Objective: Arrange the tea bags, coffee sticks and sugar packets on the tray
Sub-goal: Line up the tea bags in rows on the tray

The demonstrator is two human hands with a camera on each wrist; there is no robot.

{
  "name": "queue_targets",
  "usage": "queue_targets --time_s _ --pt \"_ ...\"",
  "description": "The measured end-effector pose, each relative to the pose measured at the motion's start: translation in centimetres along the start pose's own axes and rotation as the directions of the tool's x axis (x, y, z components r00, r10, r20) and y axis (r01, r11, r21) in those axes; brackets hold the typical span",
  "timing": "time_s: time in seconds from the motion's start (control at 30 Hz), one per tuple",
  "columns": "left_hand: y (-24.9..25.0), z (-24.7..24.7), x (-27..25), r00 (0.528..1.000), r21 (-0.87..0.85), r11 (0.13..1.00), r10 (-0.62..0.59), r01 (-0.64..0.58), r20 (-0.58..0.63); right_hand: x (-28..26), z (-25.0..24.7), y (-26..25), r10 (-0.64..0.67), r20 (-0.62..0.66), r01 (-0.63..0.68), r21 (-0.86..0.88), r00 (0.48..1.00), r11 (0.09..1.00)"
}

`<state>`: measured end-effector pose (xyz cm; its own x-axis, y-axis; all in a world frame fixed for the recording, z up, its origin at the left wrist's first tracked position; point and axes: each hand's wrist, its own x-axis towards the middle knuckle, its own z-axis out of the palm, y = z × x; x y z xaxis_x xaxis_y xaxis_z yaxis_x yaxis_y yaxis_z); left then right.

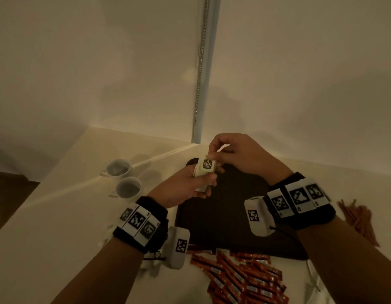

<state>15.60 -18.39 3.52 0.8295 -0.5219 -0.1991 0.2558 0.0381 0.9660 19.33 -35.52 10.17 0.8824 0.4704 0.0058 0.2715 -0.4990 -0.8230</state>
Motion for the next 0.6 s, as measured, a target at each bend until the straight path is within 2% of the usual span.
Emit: queue_targets --time_s 0.13,0.23,0.3,0.37,0.43,0.6 --pt "-0.7 1.2 0.7 0.994 -0.127 0.987 0.085 -0.094 -0.07 -0.6 -0.8 -0.2 -0.007 -0.033 0.005 -0.04 0.999 0.999" --pt "-0.5 2.1 1.2 0.988 -0.135 0.981 0.132 -0.142 -0.082 -0.7 -0.7 -0.5 -0.065 -0.058 0.055 -0.154 0.996 0.987" --pt "-0.4 2.3 1.4 0.98 -0.167 0.97 0.159 -0.179 -0.123 -0.7 -0.9 -1.0 -0.084 -0.086 0.069 -0.166 0.993 0.984" --pt "-0.5 2.3 1.5 0.97 -0.23 0.952 0.164 -0.204 -0.178 -0.7 -1.4 -1.6 -0.096 -0.108 0.078 -0.159 0.989 0.984" --pt "-0.7 2.3 1.7 0.964 -0.297 0.931 0.15 -0.212 -0.218 -0.6 -1.8 -2.2 -0.113 -0.132 0.082 -0.224 0.985 0.971" --pt "-0.6 2.8 1.9 0.966 -0.403 0.886 0.158 -0.23 -0.204 -0.3 -1.5 -3.5 -0.155 -0.169 0.067 -0.436 0.973 0.897"
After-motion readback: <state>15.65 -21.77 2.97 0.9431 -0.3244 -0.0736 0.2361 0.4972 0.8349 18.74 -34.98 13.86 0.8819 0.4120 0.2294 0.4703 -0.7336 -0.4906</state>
